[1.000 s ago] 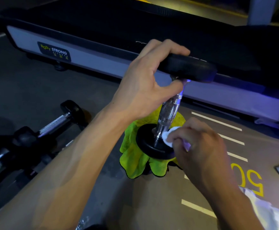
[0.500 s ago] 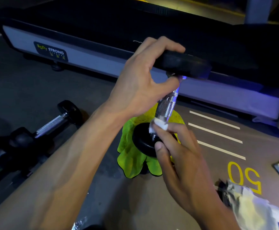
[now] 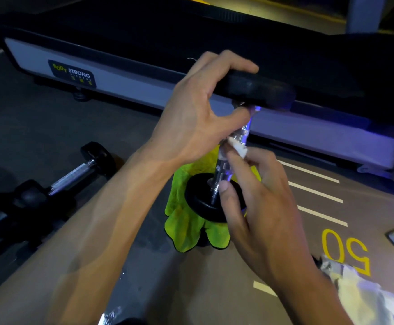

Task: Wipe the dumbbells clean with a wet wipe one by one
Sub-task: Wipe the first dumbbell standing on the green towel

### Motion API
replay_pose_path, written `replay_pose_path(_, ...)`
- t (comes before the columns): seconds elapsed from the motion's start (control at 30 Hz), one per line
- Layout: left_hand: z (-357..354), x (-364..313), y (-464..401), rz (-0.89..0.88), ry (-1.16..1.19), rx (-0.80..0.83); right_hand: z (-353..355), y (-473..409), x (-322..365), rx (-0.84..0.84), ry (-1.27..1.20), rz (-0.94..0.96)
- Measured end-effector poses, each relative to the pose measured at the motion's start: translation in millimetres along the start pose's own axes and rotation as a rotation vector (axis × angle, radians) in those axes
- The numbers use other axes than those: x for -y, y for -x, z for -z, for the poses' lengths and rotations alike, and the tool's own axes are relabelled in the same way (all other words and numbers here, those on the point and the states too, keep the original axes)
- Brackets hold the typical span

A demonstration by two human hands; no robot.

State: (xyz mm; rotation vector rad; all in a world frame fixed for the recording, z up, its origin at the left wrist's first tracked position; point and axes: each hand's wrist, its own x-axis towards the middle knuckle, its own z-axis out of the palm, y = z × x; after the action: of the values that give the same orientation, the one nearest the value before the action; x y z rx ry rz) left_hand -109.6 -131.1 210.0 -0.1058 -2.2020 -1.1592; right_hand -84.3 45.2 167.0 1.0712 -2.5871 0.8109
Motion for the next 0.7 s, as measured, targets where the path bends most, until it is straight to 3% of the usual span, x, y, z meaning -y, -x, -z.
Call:
replay_pose_path(0.13, 0.5, 0.1, 0.6, -0.008, 0.008, -0.003, -6.1, 13.7, -0.5, 0.086, 0.022, 0.024)
replay_pose_path(0.37, 3.5, 0.7, 0.4, -0.013, -0.002, 0.019, -0.8, -7.0, 7.6, -0.012, 0.038, -0.031)
replay_pose_path(0.53, 3.2, 0.5, 2.6, -0.019, 0.008, 0.006, -6.4, 2.4, 9.4, 0.077, 0.047, -0.013)
replay_pose_path(0.7, 4.3, 0.8, 0.8, -0.011, -0.012, 0.017, -2.4, -17.7, 11.5, -0.033, 0.086, -0.023)
